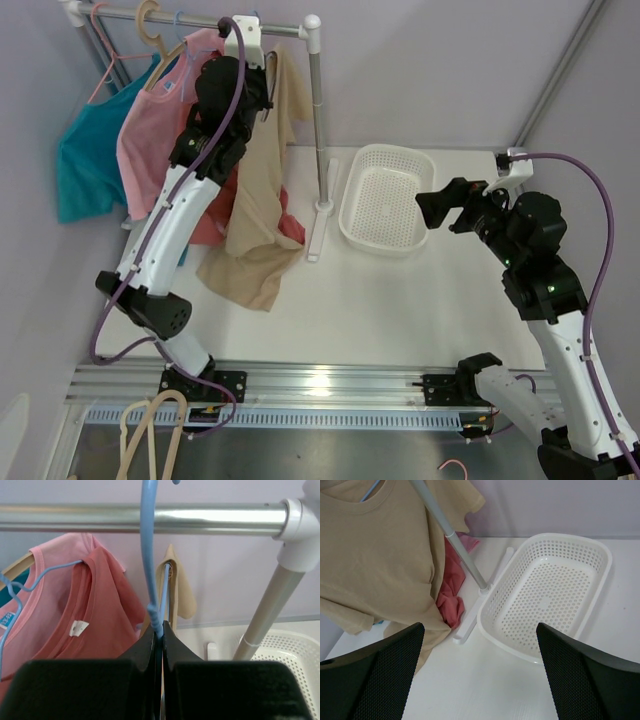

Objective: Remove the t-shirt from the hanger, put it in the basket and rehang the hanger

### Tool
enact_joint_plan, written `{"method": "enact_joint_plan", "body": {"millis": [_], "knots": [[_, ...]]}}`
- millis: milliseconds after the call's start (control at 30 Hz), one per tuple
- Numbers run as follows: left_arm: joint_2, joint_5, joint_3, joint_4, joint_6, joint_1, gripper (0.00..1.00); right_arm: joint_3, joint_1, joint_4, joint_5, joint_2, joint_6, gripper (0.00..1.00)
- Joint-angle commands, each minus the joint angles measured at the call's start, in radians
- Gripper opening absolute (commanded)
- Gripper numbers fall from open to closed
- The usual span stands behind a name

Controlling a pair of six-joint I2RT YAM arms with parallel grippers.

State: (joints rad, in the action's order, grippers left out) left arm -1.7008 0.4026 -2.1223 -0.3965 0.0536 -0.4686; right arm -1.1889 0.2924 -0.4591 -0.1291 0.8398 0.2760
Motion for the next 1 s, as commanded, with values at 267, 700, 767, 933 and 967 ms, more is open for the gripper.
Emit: {"method": "enact_joint_plan", "body": {"millis": [267,700,767,933,967], "knots": [[0.243,0.172,0.223,0.013,-0.085,-0.070,0.01,-0.035,0.086,0.036,-0.064,0.064,-0.020,1.00],[0.271,0.601,0.230,-0.123,-0.238,-0.199,0.01,-0.167,0.499,0.086,0.114,0.258,-0.100,0.99],[0.224,0.698,0.191,-0.176,-0.239,-0.237,0.01,-0.189,0.539,0.121,0.115,0.289,-0.112,0.97],[0.179,0.955,0.202,-0.082,-0.141,-0.300,0.01,-0.112,0.700,0.298,0.128,0.321,-0.184,0.97],[0.181,0.958,0.212,-0.061,-0.112,-0.309,0.01,-0.097,0.708,0.333,0.122,0.331,-0.184,0.96]]}}
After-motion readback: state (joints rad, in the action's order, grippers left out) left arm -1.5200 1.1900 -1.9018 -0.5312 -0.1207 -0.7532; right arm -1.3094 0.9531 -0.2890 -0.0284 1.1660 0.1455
